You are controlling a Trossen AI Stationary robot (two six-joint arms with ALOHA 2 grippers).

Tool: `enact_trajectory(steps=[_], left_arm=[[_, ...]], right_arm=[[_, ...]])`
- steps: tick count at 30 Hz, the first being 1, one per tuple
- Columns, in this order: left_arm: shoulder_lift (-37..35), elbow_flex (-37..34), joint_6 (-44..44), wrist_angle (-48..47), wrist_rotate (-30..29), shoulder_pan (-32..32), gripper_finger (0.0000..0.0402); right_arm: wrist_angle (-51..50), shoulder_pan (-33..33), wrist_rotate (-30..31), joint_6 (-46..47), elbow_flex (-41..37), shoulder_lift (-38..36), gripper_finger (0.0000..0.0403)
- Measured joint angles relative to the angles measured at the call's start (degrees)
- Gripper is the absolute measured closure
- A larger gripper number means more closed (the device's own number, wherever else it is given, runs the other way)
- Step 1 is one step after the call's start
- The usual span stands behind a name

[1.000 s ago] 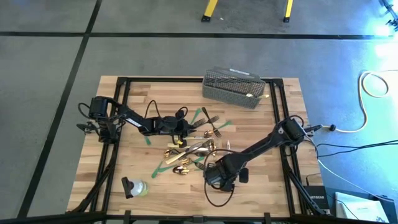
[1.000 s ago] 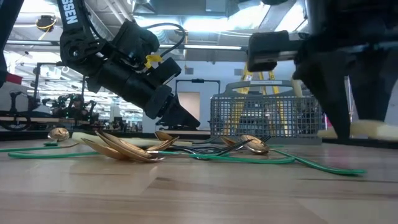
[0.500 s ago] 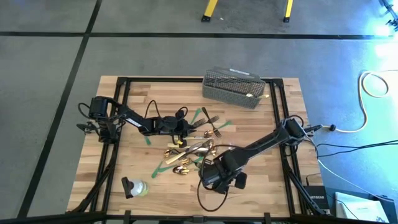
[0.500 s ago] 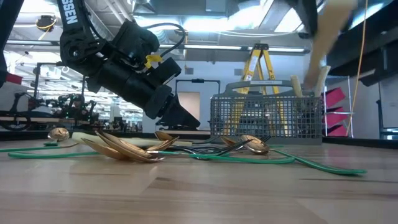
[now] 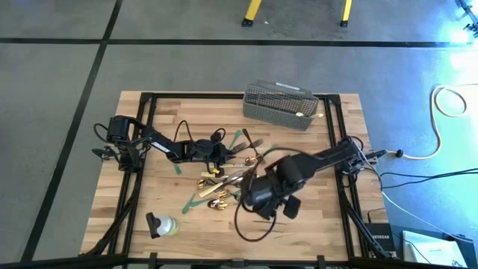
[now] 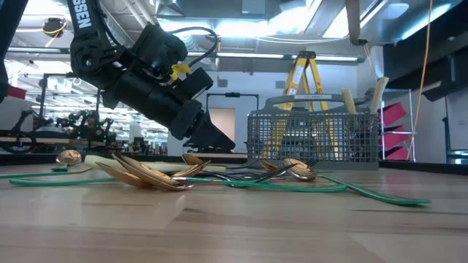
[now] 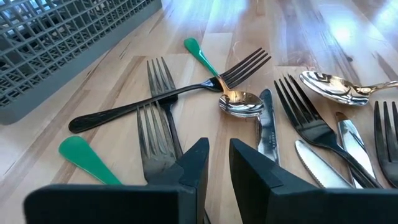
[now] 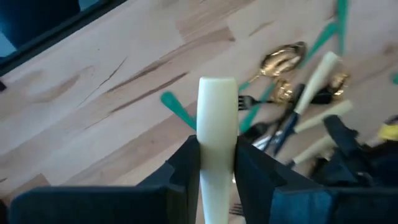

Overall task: Sort silverware
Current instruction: Put the yellow knife into the gray organizer

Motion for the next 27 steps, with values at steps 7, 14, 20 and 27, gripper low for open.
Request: enact_trajectory(steps=[7, 14, 20, 27], left_arm=[[0.0, 0.0, 0.0, 0.0, 0.0, 0.0, 0.0353], [0.0, 0.0, 0.0, 0.0, 0.0, 0.0, 0.0353], [0.0, 0.0, 0.0, 0.0, 0.0, 0.0, 0.0353], [0.0, 0.0, 0.0, 0.0, 0.0, 0.0, 0.0353]], right_arm=[[0.2, -2.8, 2.3, -1.0, 2.3, -6.1, 0.0338], [0.3, -6.1, 7.5, -0.9, 2.2, -14.4, 0.0338], [0.4, -10.2, 10.0, -0.9, 2.2, -21.0, 0.0338], [1.7, -16.1, 10.0, -2.1, 2.2, -27.0, 0.0338]])
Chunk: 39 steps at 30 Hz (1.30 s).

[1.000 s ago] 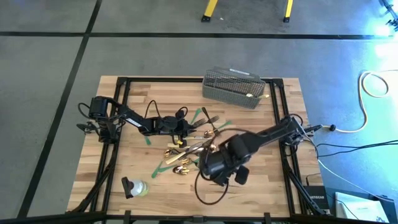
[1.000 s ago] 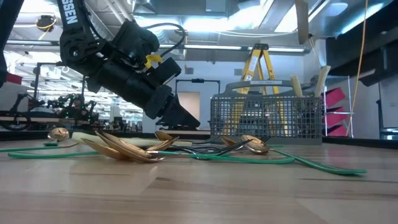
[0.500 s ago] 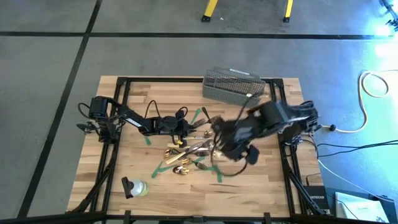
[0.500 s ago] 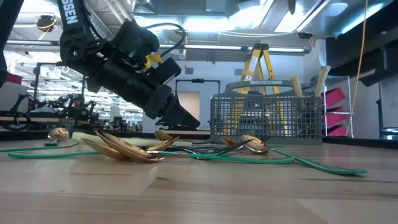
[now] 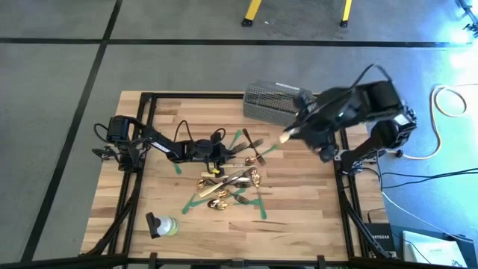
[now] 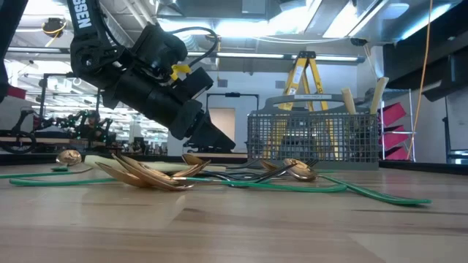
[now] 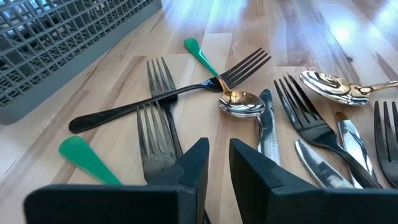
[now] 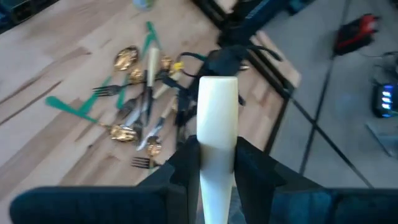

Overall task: Sort silverware
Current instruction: Put the yellow knife into the gray organizer

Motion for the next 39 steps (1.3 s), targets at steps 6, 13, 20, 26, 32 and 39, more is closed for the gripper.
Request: enact_trajectory(steps=[6, 13, 20, 26, 32, 39], left_arm=[[0.0, 0.0, 0.0, 0.0, 0.0, 0.0, 0.0353], [0.0, 0.0, 0.0, 0.0, 0.0, 0.0, 0.0353], [0.0, 0.0, 0.0, 0.0, 0.0, 0.0, 0.0353], [0.0, 0.0, 0.0, 0.0, 0.0, 0.0, 0.0353], [0.0, 0.0, 0.0, 0.0, 0.0, 0.0, 0.0353], [0.0, 0.0, 0.0, -0.1, 0.0, 0.0, 0.0353]], right_arm=[[2.2, -6.2, -2.7, -2.1, 0.0, -3.8, 0.0338], [2.4, -12.6, -8.3, -2.4, 0.0, -5.7, 0.0338], [2.4, -16.8, -12.4, -3.9, -2.2, -6.3, 0.0338], [5.8, -21.2, -14.8, -4.3, -10.1, -9.0, 0.0338], [14.2, -26.9, -19.1, -5.6, -21.5, -15.0, 0.0338], [24.5, -31.9, -22.2, -5.7, -37.6, -23.6, 0.0338]])
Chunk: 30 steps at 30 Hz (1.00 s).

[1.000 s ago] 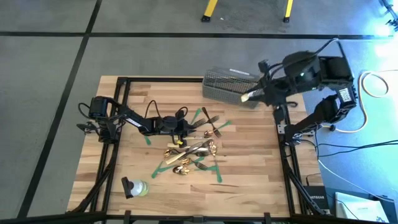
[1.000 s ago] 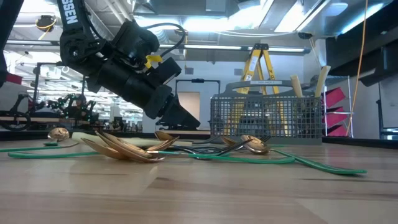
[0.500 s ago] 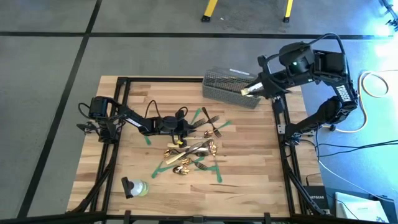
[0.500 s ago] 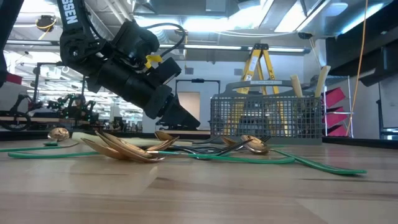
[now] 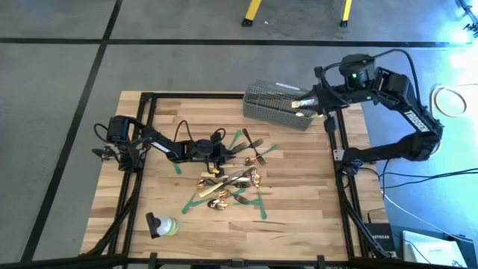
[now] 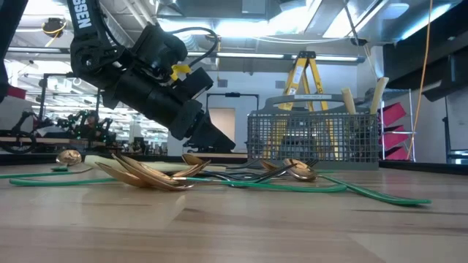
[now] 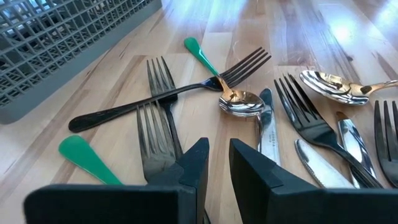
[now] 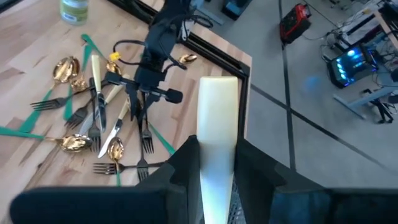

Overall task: Sort silverware
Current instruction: Put the yellow knife into the gray organizer

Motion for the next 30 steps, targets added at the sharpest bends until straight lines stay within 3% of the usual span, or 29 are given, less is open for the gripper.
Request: enact_trajectory(steps=[13, 21, 30], left_arm=[[0.0, 0.0, 0.0, 0.0, 0.0, 0.0, 0.0353], [0.0, 0.0, 0.0, 0.0, 0.0, 0.0, 0.0353], [0.0, 0.0, 0.0, 0.0, 0.0, 0.0, 0.0353]], right_arm=[[20.8, -11.1, -9.4, 0.4, -26.8, -12.6, 0.0338], [27.4, -16.9, -15.2, 1.8, -39.2, -16.8, 0.0338], [39.6, -22.7, -15.8, 2.9, -49.9, -20.3, 0.0338]])
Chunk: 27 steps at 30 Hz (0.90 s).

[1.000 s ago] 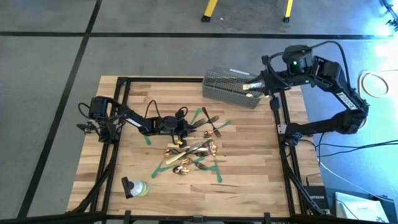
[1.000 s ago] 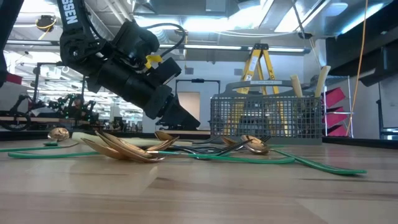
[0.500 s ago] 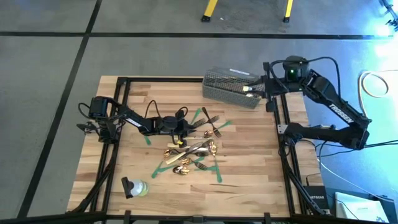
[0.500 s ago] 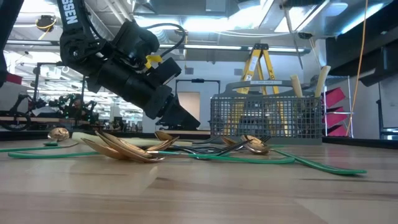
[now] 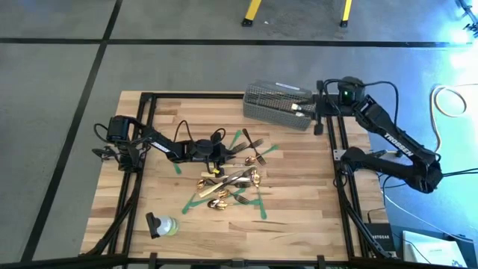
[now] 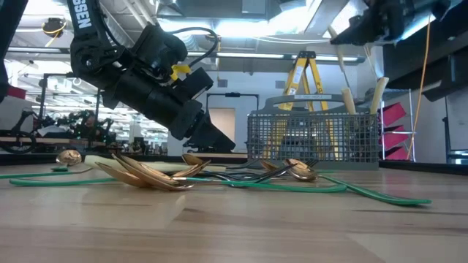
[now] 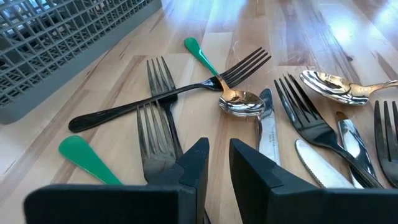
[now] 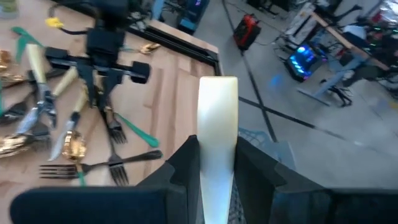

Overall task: Sort silverware
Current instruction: Put the yellow knife into the gray organizer

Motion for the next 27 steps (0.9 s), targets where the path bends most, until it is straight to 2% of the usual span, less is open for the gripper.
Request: enact_trajectory(steps=[15, 27], left_arm=[[0.0, 0.0, 0.0, 0.0, 0.0, 0.0, 0.0353], [0.0, 0.0, 0.0, 0.0, 0.0, 0.0, 0.0353]], right_arm=[[2.2, -9.1, -4.6, 0.3, -7.0, -0.3, 0.0338], [2.2, -9.8, -9.7, 0.6, -7.3, -0.4, 0.0338]])
